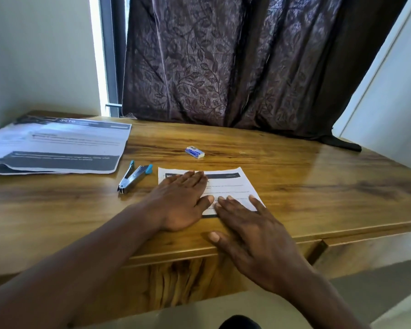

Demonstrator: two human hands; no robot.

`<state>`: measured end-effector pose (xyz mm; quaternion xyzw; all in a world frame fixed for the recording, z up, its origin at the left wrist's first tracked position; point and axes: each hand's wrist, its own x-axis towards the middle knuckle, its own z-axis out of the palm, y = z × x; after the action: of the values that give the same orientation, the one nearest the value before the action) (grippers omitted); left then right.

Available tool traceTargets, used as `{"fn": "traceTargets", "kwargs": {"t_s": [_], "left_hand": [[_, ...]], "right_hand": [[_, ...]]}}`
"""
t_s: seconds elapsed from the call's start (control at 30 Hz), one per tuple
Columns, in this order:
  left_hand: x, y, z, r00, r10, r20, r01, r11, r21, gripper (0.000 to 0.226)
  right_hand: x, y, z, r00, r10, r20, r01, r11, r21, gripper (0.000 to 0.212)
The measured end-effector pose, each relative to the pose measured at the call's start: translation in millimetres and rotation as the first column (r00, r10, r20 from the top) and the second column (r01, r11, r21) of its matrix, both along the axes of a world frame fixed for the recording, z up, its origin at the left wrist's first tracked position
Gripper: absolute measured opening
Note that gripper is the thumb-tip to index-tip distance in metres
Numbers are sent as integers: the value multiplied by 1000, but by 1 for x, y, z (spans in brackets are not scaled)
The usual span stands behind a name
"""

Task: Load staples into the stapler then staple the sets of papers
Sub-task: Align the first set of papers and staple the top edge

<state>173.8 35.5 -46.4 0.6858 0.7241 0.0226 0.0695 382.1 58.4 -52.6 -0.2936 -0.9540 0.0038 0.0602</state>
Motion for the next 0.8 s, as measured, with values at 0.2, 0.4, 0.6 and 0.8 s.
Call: {"fn": "traceTargets", "kwargs": {"t_s": [0.2,0.4,0.6,0.8], "left_hand": [[0,0,1,1000,-13,-10,13,1000,-18,70],[-3,1,-1,1000,-5,-7,5,1000,-3,70],[5,-5,3,998,32,52,-36,997,75,80],[3,-4,3,995,30,100,-40,994,105,96]], "right_hand": [[25,12,0,995,-85,44,80,992,94,103],[57,25,0,976,-202,79,188,969,157,97],[11,53,24,945,-178,-274,179,984,-19,37],[-66,86,10,952,-126,-280,46,960,-277,42]]}}
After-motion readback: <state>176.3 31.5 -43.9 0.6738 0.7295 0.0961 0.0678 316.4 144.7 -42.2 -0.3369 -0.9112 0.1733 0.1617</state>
